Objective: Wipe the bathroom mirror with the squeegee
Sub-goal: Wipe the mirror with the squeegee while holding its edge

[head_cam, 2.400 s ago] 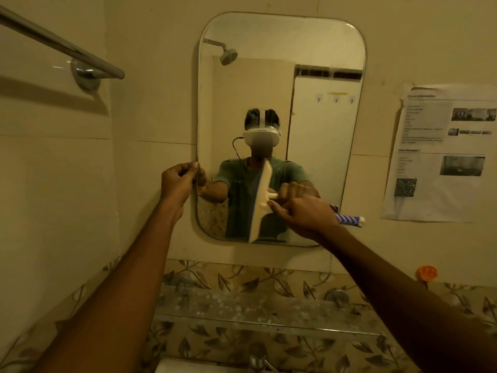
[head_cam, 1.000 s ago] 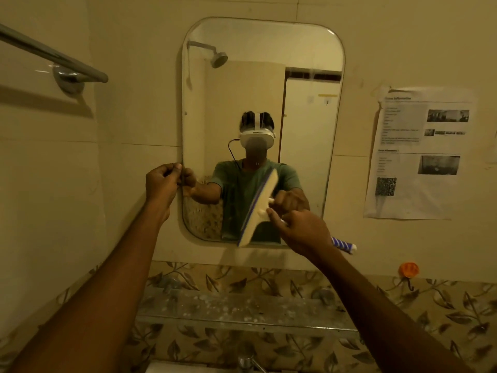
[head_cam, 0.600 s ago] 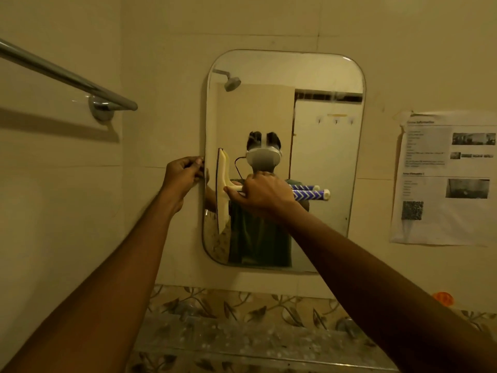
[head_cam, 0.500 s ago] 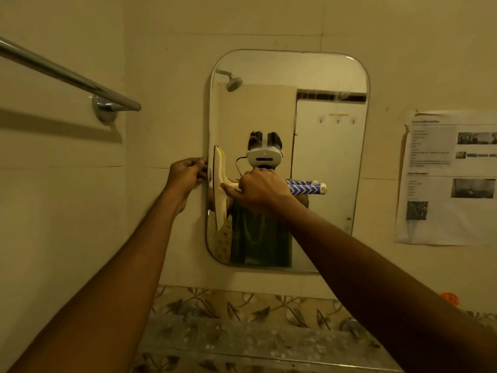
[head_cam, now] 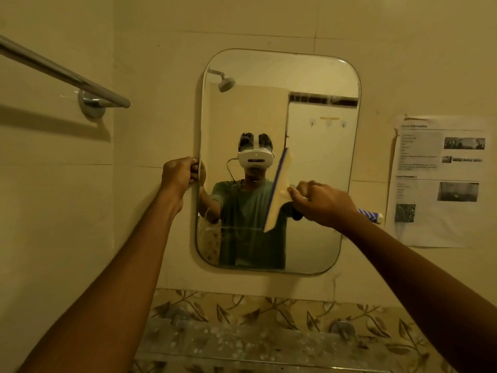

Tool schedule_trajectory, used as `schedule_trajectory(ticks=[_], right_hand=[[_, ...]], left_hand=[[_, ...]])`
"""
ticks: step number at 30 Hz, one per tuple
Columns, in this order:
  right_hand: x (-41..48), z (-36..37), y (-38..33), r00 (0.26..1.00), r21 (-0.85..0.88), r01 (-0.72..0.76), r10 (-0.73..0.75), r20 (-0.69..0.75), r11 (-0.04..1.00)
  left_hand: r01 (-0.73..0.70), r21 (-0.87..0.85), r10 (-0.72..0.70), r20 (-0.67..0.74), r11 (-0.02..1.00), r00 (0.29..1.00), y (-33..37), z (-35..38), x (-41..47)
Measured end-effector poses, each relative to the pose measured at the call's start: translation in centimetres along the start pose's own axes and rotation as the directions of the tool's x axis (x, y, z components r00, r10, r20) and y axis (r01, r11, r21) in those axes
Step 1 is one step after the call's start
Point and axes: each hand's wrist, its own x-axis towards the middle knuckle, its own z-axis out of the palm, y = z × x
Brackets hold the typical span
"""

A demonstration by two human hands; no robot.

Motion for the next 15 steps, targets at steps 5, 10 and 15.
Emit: schedule_trajectory(ticks=[5, 10, 15], right_hand=[[-1.8, -0.2, 2.4, 0.999, 0.014, -0.035, 0.035, -0.017, 0.999], [-1.3, 0.8, -4.0, 0.996, -0.057, 0.047, -0.051, -0.073, 0.997], [0.9, 3.6, -11.8, 0.972, -0.144, 0.235, -0.232, 0.035, 0.961]], left_hand=[[-0.038, 0.032, 0.039, -0.016, 0.999, 0.999, -0.3, 0.3, -0.3], [-0.017, 0.041, 0.017, 0.007, 0.999, 1.000, -0.6, -0.1, -0.3], [0.035, 0.034, -0.036, 0.052, 0.999, 0.998, -0.4, -0.6, -0.1]])
